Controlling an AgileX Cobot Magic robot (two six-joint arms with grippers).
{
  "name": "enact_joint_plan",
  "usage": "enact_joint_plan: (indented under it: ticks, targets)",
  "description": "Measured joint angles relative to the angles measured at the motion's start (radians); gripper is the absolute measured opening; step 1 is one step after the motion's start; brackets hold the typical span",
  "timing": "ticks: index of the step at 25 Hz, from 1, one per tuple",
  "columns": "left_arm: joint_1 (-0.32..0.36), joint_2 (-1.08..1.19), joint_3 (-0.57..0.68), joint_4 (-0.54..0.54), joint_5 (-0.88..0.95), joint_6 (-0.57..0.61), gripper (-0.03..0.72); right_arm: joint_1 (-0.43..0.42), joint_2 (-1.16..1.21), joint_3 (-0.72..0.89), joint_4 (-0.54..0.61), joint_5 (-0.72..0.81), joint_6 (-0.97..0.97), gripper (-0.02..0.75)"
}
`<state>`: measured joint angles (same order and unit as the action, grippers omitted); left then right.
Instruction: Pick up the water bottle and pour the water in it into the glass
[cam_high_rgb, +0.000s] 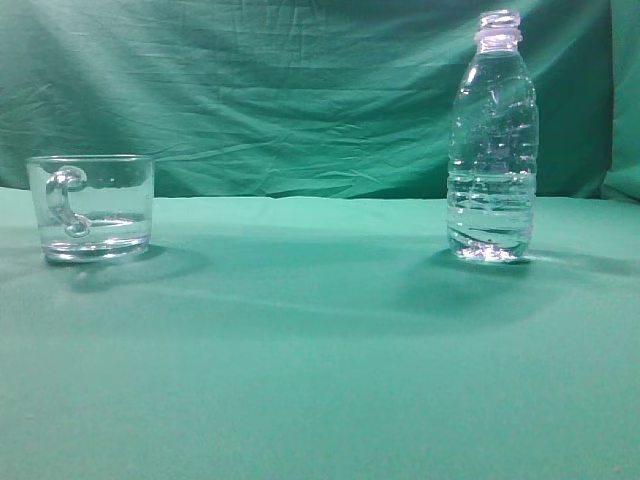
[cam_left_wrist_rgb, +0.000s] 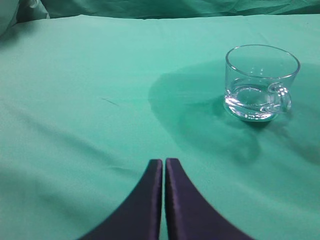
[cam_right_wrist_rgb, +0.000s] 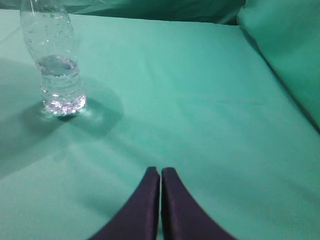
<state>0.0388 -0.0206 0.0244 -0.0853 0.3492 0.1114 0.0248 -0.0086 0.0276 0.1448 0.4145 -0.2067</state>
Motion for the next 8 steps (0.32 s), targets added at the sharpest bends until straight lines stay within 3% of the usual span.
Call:
enact_joint_plan:
  ticks: [8]
  targets:
    - [0.000, 0.000, 0.000, 0.000, 0.000, 0.000, 0.000, 0.000, 0.000, 0.000, 0.002, 0.001, 0.000, 0.000]
